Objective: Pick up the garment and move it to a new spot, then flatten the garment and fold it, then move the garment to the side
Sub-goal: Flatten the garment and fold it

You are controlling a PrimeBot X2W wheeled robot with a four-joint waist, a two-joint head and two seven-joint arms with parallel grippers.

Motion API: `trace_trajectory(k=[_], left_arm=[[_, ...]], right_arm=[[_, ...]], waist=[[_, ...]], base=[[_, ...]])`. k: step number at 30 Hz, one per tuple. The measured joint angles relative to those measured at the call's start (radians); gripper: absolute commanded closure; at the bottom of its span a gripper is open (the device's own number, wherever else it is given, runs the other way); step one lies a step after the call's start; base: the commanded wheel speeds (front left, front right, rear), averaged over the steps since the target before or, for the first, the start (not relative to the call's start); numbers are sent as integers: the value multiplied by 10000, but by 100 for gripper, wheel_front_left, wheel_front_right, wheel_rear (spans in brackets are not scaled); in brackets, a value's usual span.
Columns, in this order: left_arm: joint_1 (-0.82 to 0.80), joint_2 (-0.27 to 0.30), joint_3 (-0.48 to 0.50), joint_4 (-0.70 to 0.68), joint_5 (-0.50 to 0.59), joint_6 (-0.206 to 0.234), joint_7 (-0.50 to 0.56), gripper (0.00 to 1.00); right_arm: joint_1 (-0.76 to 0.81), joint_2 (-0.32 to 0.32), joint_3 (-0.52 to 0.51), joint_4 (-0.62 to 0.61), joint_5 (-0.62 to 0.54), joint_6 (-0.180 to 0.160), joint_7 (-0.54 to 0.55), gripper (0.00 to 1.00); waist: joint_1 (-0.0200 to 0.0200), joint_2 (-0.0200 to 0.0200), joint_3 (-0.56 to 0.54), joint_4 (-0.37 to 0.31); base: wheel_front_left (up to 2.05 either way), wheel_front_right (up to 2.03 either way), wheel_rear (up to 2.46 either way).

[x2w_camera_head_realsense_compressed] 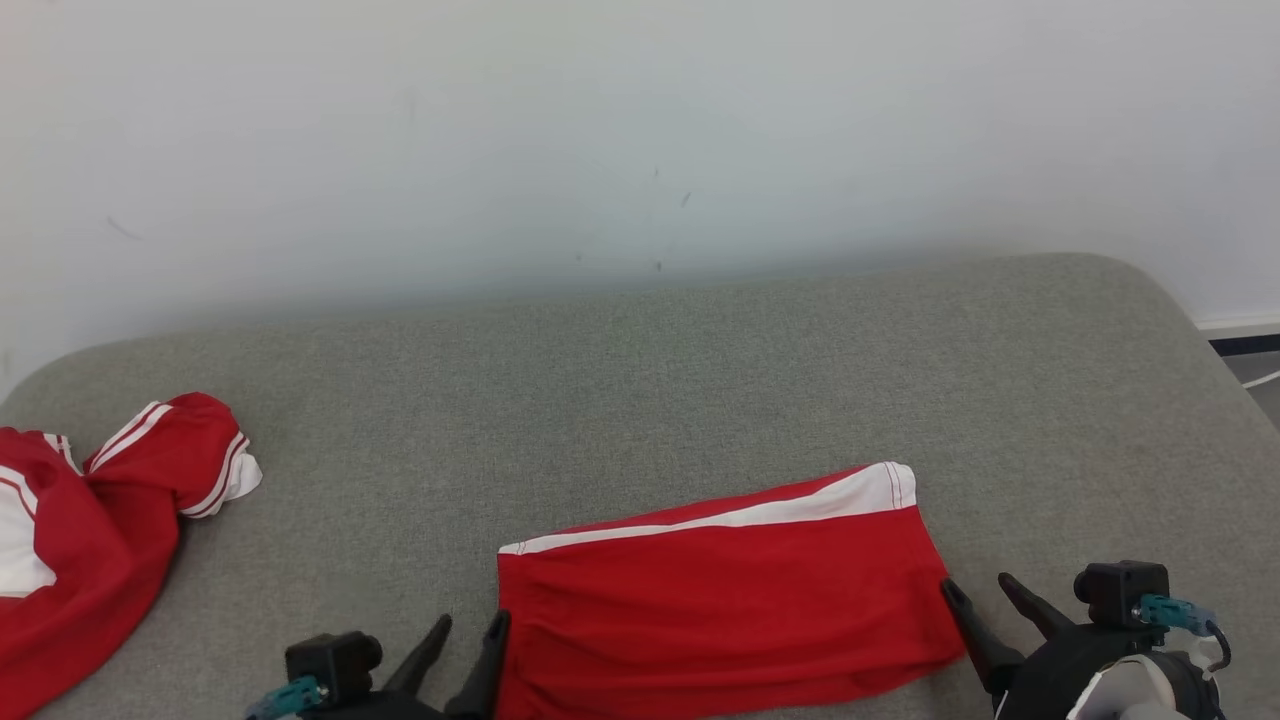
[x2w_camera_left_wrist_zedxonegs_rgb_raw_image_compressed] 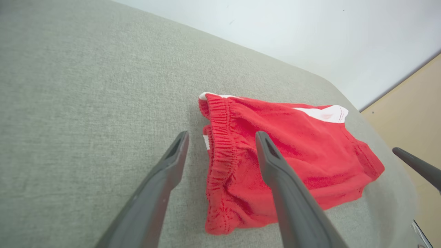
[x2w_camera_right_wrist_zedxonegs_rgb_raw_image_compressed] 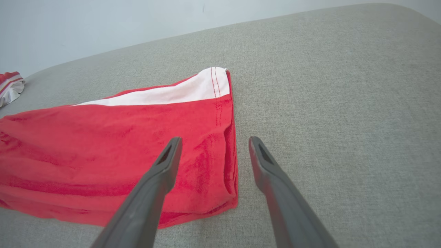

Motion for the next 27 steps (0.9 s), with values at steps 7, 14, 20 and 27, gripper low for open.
trace_trajectory(k=[7, 14, 20, 27], left_arm=[[53, 625, 600, -849, 612, 984, -594, 0], [511, 1034, 915, -1413, 1076, 1651, -673, 0], [958, 1220, 1279, -1979, 1384, 1822, -706, 0], [1455, 1244, 1469, -2696, 1833, 1912, -721, 0]], right_arm=[[62, -316, -199, -1060, -451, -382, -274, 0], [102, -483, -418, -1730, -890, -905, -430, 0], [566, -771, -811, -2090, -915, -1348, -439, 0], [865, -874, -1099, -2387, -924, -1524, -441, 0]], waist=[[-1, 1, -41, 16], [0, 0, -28, 76], [0, 0, 21, 174], [0, 0, 103, 358]], base=[[0, 0, 0], [0, 0, 0], [0, 0, 0], [0, 0, 0]])
